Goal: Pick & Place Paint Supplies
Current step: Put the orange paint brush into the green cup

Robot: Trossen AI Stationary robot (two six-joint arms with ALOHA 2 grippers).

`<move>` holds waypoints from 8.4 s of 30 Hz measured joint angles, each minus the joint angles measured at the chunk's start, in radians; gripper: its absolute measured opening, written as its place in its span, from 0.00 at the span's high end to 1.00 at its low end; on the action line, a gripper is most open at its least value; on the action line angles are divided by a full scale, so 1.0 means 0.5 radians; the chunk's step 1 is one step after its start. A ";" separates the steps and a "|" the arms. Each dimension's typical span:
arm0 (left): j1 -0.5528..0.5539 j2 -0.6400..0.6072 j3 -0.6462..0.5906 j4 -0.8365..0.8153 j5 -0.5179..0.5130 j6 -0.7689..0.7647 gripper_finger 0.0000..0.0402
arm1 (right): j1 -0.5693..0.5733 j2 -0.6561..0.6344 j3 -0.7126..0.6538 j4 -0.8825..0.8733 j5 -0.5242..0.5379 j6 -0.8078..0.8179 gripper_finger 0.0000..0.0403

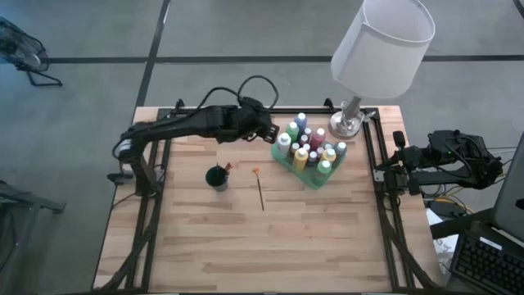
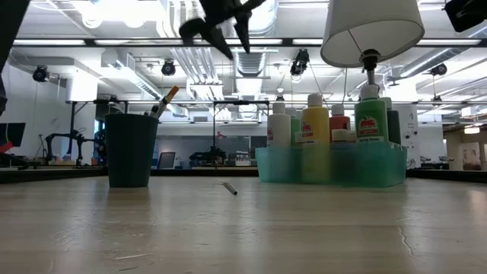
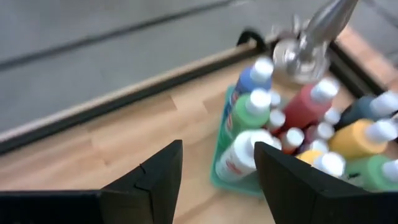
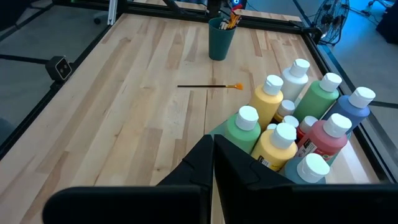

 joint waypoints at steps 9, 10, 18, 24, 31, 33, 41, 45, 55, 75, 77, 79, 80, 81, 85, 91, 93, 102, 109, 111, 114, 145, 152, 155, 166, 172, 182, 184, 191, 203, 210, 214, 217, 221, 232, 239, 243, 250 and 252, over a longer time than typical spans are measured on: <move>0.075 0.242 -0.004 -0.126 0.416 -0.072 0.49 | 0.000 0.000 0.000 0.000 0.000 0.000 0.98; 0.075 0.266 -0.004 -0.143 0.420 -0.078 0.49 | -0.001 0.000 0.000 0.000 0.000 0.000 0.98; 0.080 0.415 -0.004 -0.228 0.519 -0.105 0.49 | 0.000 0.000 0.000 0.000 0.000 0.000 0.98; 0.119 0.510 -0.004 -0.332 0.734 -0.061 0.49 | -0.001 0.000 0.000 0.000 0.000 0.000 0.98; 0.119 0.567 -0.036 -0.474 0.750 -0.047 0.49 | 0.000 0.000 0.000 0.000 0.000 0.000 0.98; 0.124 0.565 -0.080 -0.468 0.760 -0.046 0.49 | 0.000 0.000 0.000 -0.001 0.000 0.000 0.98; 0.130 0.565 -0.312 -0.327 0.945 -0.064 0.49 | 0.000 0.000 0.000 0.000 0.000 0.000 0.98; 0.130 0.565 -0.435 -0.179 1.028 -0.110 0.49 | 0.000 0.000 0.000 -0.001 0.000 0.000 0.98; 0.132 0.565 -0.623 0.034 1.049 -0.196 0.49 | 0.000 0.000 0.000 0.000 0.000 0.000 0.98; 0.140 0.564 -0.814 0.378 1.034 -0.319 0.49 | 0.000 0.000 0.000 0.000 0.000 0.000 0.98; 0.140 0.564 -0.844 0.440 1.047 -0.334 0.49 | 0.000 0.000 0.000 0.000 0.000 0.000 0.98; 0.139 0.564 -0.865 0.484 1.051 -0.340 0.49 | 0.000 0.000 0.000 -0.001 0.000 0.000 0.98; 0.138 0.564 -0.871 0.501 1.054 -0.349 0.49 | 0.000 0.000 0.000 0.000 0.000 0.000 0.98; 0.137 0.564 -0.873 0.522 1.060 -0.355 0.49 | 0.000 0.000 0.000 0.000 0.000 0.000 0.98; 0.137 0.564 -0.880 0.533 1.062 -0.365 0.50 | 0.000 -0.001 0.000 -0.001 0.000 0.000 0.98; 0.137 0.563 -0.886 0.530 1.077 -0.362 0.58 | 0.000 0.000 0.000 0.000 0.000 0.000 0.98; 0.138 0.563 -0.887 0.529 1.082 -0.361 0.61 | -0.001 0.000 0.000 -0.001 0.000 0.000 0.98; 0.138 0.563 -0.889 0.535 1.114 -0.353 0.76 | -0.001 -0.001 0.000 0.000 0.000 0.000 0.98; 0.136 0.563 -0.890 0.554 1.125 -0.303 0.88 | 0.000 0.000 0.000 -0.001 0.000 0.000 0.98; 0.136 0.563 -0.890 0.583 1.138 -0.281 0.93 | 0.000 0.000 0.000 0.000 0.000 0.000 0.98; 0.135 0.563 -0.890 0.619 1.155 -0.254 0.98 | 0.000 0.000 0.000 -0.001 0.000 0.000 0.98; 0.135 0.512 -0.532 0.598 1.210 0.110 1.00 | -0.001 0.000 0.000 -0.001 0.000 0.000 0.98; 0.135 0.334 -0.524 0.597 1.207 0.159 1.00 | 0.000 0.000 0.000 0.000 0.000 0.000 0.98; 0.135 0.249 -0.524 0.618 1.199 0.176 1.00 | 0.000 0.000 0.000 -0.001 0.000 0.000 0.98; 0.135 -0.057 -0.524 0.687 1.074 0.272 1.00 | 0.000 0.000 0.000 0.000 0.000 0.000 0.98; 0.134 -0.245 -0.525 0.696 1.025 0.362 1.00 | 0.000 0.000 0.000 0.000 0.000 0.000 0.98; 0.124 -0.548 -0.529 0.710 0.866 0.572 1.00 | 0.000 0.000 0.000 0.000 0.000 0.000 0.98; 0.108 -0.608 -0.529 0.713 0.842 0.640 1.00 | 0.000 0.000 0.000 -0.001 0.000 0.000 0.98; 0.014 -0.821 -0.584 0.755 0.715 0.893 1.00 | 0.000 0.000 0.000 -0.001 0.000 0.000 0.98; -0.146 -1.361 -1.318 1.506 0.621 0.940 1.00 | 0.000 0.000 0.000 -0.001 0.000 0.000 0.98; -0.235 -1.703 -1.767 1.953 0.625 1.135 1.00 | 0.000 0.000 0.000 -0.001 0.000 0.000 0.98; -0.247 -1.874 -1.924 1.954 0.627 1.153 1.00 | -0.001 0.000 0.000 -0.001 0.000 0.000 0.98; -0.248 -1.989 -2.019 1.957 0.627 1.176 1.00 | 0.000 0.000 0.000 0.000 0.000 0.000 0.98; -0.250 -2.121 -2.141 1.955 0.671 1.202 1.00 | 0.000 0.000 0.000 -0.001 0.000 0.000 0.98; -0.250 -2.406 -2.380 1.839 0.874 1.115 1.00 | 0.000 0.000 0.000 0.000 0.000 0.000 0.98; -0.250 -2.589 -2.548 1.768 0.891 1.098 1.00 | 0.000 -0.001 0.000 0.000 0.000 0.000 0.98; -0.250 -2.678 -2.668 1.765 0.892 1.106 1.00 | 0.000 0.000 0.000 0.000 0.000 0.000 0.98; -0.250 -2.805 -2.942 1.847 0.889 1.141 1.00 | 0.000 0.000 0.000 -0.001 0.000 0.000 0.98; -0.250 -2.818 -3.034 1.883 0.889 1.168 1.00 | 0.000 0.000 0.000 0.000 0.000 0.000 0.98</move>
